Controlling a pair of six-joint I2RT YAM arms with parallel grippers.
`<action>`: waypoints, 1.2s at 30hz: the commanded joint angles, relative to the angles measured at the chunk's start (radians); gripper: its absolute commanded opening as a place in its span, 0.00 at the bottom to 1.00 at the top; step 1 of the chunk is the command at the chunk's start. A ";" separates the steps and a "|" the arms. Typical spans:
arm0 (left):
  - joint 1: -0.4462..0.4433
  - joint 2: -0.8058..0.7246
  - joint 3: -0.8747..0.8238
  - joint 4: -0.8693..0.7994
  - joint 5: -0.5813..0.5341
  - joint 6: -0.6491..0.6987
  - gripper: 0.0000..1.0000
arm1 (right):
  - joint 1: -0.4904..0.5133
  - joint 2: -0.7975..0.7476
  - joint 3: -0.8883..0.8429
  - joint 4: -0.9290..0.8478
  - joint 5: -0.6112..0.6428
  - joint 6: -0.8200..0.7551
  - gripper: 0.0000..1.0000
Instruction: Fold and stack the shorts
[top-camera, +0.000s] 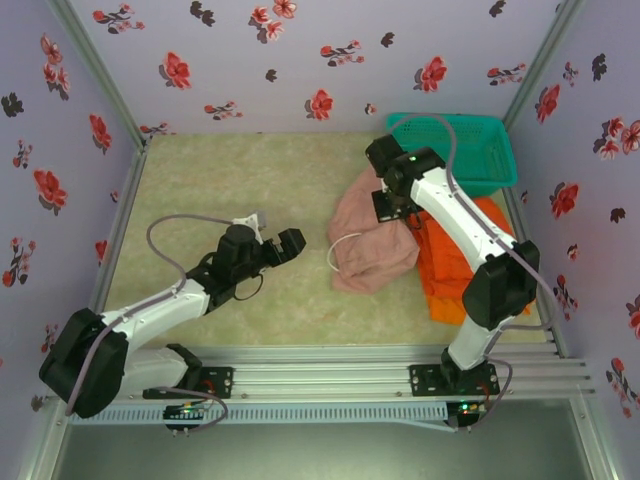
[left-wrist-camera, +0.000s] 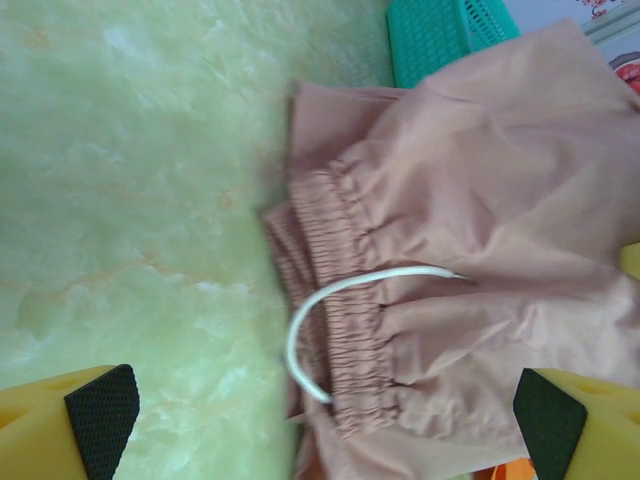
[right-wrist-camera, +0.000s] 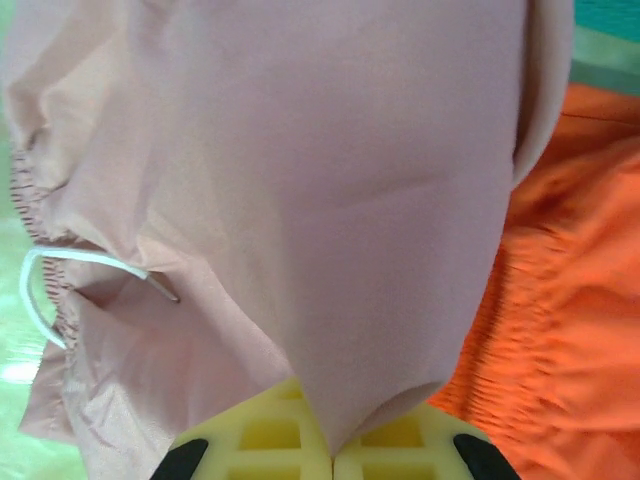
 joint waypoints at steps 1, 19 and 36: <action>0.007 -0.011 -0.013 0.010 -0.017 0.025 0.99 | -0.013 -0.020 0.074 -0.185 0.170 -0.025 0.00; 0.025 -0.027 -0.027 0.023 -0.007 0.031 0.99 | -0.089 -0.018 0.345 -0.420 0.296 -0.022 0.00; 0.046 -0.021 -0.007 -0.009 -0.005 0.043 1.00 | -0.335 -0.095 0.036 -0.279 0.610 -0.137 0.00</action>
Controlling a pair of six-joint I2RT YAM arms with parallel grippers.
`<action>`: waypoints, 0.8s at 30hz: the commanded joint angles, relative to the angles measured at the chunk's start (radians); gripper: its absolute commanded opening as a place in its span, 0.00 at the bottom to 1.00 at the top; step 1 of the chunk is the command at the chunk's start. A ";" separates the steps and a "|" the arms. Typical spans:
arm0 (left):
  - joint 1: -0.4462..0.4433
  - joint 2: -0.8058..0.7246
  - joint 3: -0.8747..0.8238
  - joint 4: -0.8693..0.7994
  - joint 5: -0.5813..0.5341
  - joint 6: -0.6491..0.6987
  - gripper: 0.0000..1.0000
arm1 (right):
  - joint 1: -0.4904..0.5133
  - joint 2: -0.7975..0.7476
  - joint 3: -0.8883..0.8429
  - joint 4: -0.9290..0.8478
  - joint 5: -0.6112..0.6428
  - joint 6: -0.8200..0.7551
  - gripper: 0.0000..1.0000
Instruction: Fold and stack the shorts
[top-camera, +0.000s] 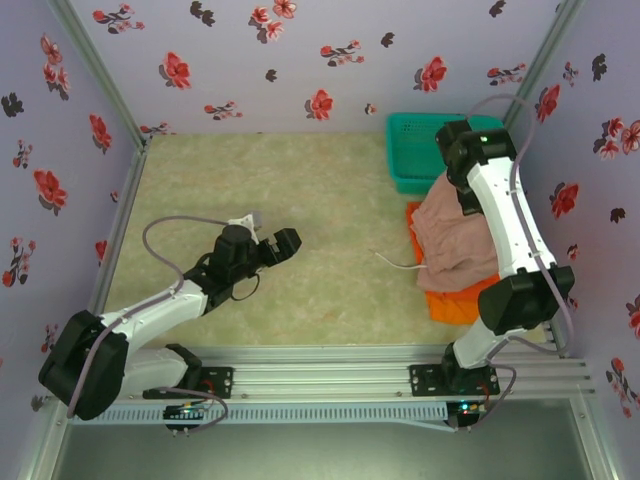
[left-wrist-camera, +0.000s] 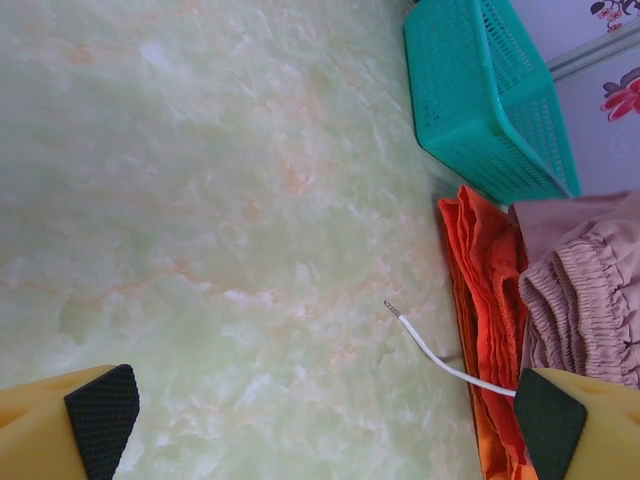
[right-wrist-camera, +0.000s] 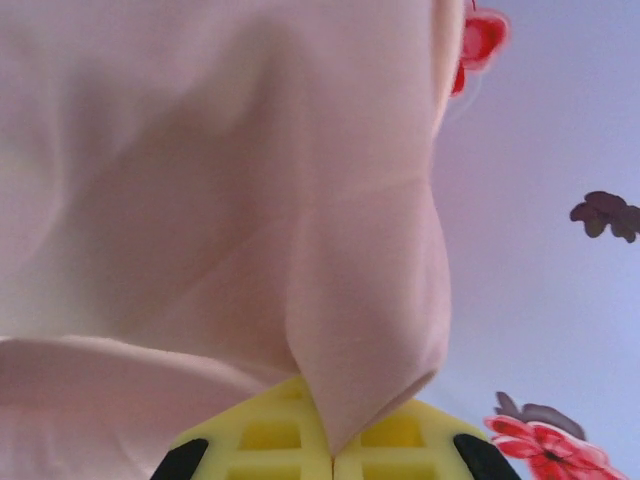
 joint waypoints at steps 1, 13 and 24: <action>0.013 -0.011 0.015 -0.014 -0.003 0.033 1.00 | -0.032 -0.011 -0.088 0.096 0.124 -0.064 0.00; 0.021 -0.005 0.016 -0.024 0.000 0.035 1.00 | -0.140 0.061 -0.265 0.398 0.240 -0.221 0.06; 0.035 -0.039 0.016 -0.050 0.000 0.047 0.99 | -0.170 0.156 -0.226 0.421 0.406 -0.199 0.98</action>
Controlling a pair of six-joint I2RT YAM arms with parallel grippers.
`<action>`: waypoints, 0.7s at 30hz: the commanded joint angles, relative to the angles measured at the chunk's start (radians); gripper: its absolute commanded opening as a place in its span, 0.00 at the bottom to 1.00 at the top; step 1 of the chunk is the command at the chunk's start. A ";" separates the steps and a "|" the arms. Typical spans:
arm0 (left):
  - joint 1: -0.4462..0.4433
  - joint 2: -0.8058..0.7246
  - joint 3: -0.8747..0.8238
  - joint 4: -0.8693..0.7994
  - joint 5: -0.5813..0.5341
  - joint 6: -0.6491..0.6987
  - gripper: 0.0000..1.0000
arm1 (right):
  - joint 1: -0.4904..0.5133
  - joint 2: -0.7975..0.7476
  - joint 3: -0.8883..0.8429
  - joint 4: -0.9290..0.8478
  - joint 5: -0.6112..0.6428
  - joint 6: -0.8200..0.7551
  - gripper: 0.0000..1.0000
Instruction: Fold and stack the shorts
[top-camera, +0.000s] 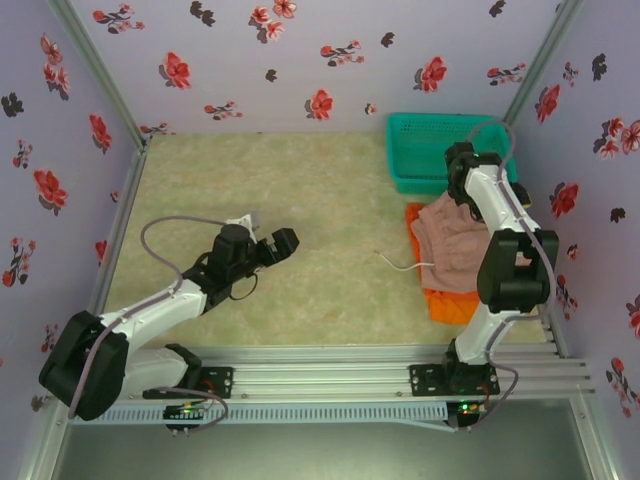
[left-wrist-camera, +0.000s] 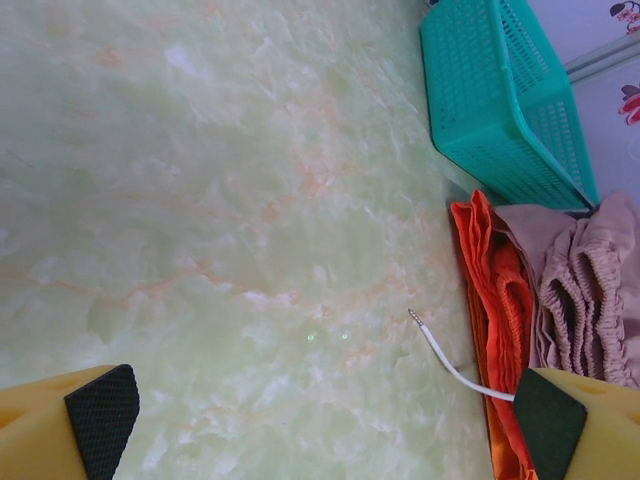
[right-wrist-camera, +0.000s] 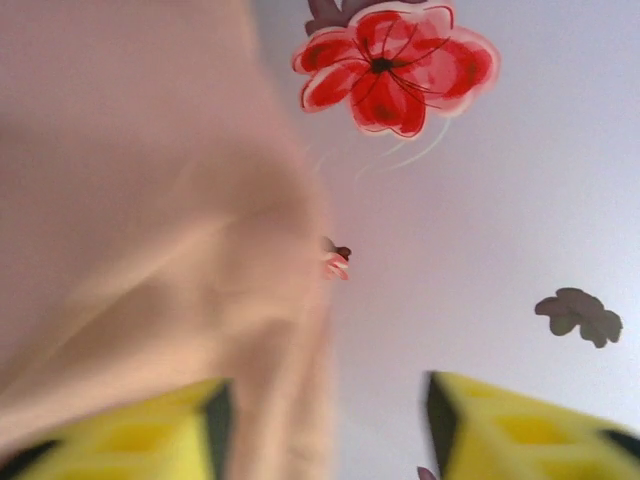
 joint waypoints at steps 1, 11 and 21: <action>0.019 -0.043 0.015 -0.033 -0.004 0.042 1.00 | -0.009 0.003 0.077 -0.038 0.106 0.073 0.99; 0.041 -0.078 0.008 -0.049 -0.011 0.055 0.99 | 0.034 -0.344 0.022 0.099 -0.877 0.297 0.99; 0.042 -0.073 0.018 -0.051 -0.014 0.049 0.99 | 0.033 -0.338 -0.187 0.412 -1.436 0.497 0.99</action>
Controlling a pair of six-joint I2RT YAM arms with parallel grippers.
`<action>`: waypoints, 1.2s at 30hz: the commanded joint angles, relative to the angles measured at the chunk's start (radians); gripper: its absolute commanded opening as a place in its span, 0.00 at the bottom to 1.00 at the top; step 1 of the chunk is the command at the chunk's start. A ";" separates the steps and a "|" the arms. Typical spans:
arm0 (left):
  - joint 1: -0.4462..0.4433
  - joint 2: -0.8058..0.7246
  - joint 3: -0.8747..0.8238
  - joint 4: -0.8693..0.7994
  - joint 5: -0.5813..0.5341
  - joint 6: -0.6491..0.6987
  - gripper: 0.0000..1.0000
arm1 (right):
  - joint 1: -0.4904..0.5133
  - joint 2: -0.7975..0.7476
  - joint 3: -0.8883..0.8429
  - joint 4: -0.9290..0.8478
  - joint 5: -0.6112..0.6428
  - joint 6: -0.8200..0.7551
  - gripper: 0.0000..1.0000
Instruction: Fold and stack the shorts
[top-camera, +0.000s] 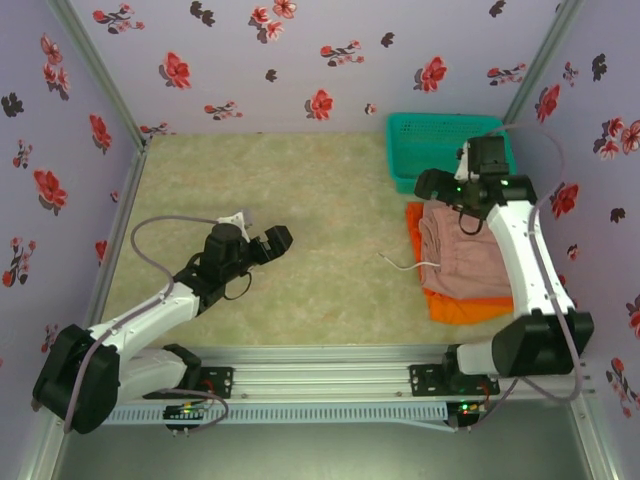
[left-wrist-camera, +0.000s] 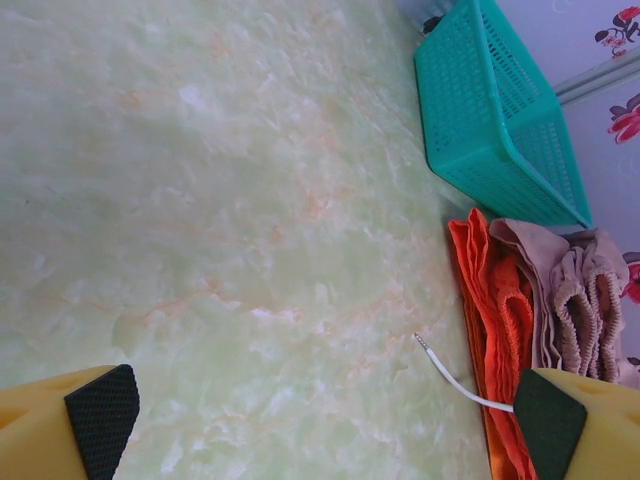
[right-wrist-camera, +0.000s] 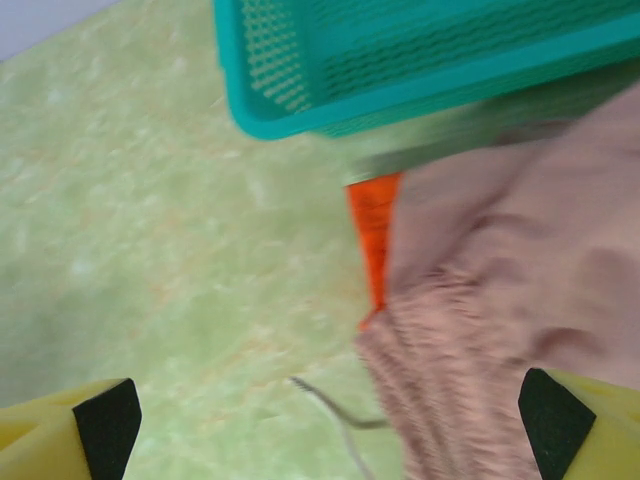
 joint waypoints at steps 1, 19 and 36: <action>0.010 -0.008 0.019 -0.010 -0.014 0.024 1.00 | -0.001 0.073 -0.063 0.122 -0.210 0.087 0.99; 0.010 -0.025 0.011 -0.029 -0.035 0.026 0.99 | -0.118 0.206 -0.375 0.351 -0.321 0.148 0.99; 0.010 -0.023 0.018 -0.029 -0.052 0.048 1.00 | -0.117 -0.358 -0.609 0.326 -0.383 0.287 0.99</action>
